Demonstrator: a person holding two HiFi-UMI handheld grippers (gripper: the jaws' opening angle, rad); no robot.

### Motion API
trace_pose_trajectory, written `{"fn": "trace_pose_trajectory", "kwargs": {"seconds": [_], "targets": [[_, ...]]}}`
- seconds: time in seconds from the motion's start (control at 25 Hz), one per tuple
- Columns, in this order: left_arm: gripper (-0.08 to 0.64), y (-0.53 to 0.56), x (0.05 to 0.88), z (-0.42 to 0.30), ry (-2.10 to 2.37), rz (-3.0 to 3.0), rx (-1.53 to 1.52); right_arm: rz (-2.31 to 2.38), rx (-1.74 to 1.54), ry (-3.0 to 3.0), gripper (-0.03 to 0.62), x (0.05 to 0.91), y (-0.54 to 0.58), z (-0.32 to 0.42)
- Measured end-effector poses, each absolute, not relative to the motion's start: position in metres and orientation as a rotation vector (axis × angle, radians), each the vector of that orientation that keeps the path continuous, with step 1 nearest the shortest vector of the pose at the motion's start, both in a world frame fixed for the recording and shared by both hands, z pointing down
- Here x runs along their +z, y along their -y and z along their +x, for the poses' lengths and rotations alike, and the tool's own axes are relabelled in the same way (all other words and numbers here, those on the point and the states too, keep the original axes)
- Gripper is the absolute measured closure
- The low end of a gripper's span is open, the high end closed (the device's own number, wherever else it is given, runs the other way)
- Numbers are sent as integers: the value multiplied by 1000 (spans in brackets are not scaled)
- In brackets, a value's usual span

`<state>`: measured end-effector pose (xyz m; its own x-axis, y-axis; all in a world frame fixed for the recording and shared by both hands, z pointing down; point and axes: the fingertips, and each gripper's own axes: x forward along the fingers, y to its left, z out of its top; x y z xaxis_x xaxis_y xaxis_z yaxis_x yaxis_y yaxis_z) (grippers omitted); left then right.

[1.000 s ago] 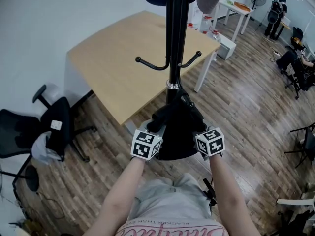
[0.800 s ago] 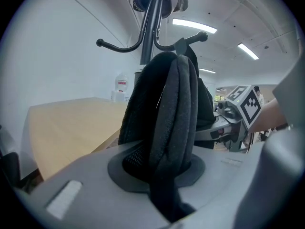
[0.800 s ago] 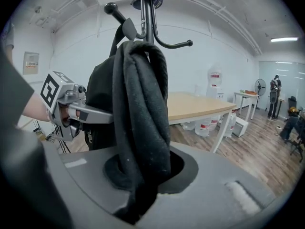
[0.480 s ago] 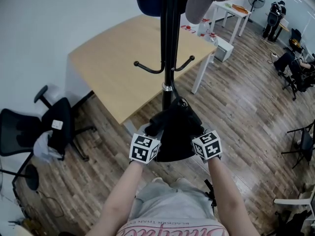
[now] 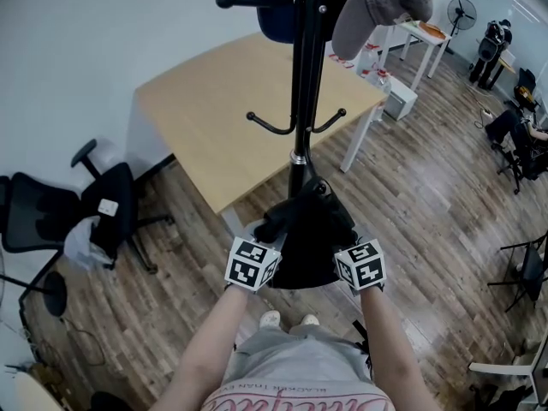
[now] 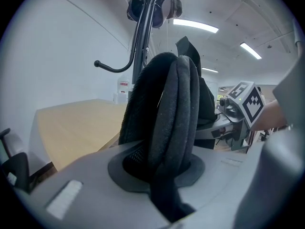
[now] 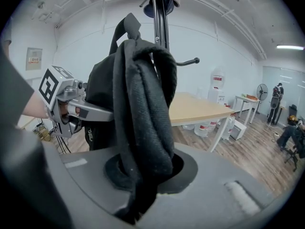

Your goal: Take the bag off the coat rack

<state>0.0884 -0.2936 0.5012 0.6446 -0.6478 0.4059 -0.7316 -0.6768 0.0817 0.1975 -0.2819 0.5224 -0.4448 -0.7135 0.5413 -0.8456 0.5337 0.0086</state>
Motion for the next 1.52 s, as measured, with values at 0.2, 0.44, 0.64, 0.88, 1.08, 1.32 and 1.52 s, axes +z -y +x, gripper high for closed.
{"fn": "trace_pose_trajectory", "kwargs": {"seconds": [0.2, 0.44, 0.64, 0.88, 1.08, 1.32, 1.52], "targets": [[474, 287, 494, 82, 1156, 2628, 501, 1253, 348, 2306, 548, 514, 278, 191], [474, 283, 482, 66, 1212, 2617, 475, 1231, 319, 2325, 548, 502, 277, 176], [474, 280, 475, 53, 1251, 2623, 485, 1211, 336, 2355, 548, 496, 275, 162], [474, 276, 464, 29, 1318, 2601, 475, 1171, 309, 2382, 548, 485, 275, 139], [474, 277, 452, 7, 1373, 2582, 451, 1122, 274, 2398, 548, 472, 278, 117], [476, 273, 433, -12, 1434, 2589, 428, 1079, 245, 2424, 548, 453, 277, 98], [475, 269, 414, -28, 1488, 2599, 394, 1049, 189, 2459, 548, 434, 276, 81]]}}
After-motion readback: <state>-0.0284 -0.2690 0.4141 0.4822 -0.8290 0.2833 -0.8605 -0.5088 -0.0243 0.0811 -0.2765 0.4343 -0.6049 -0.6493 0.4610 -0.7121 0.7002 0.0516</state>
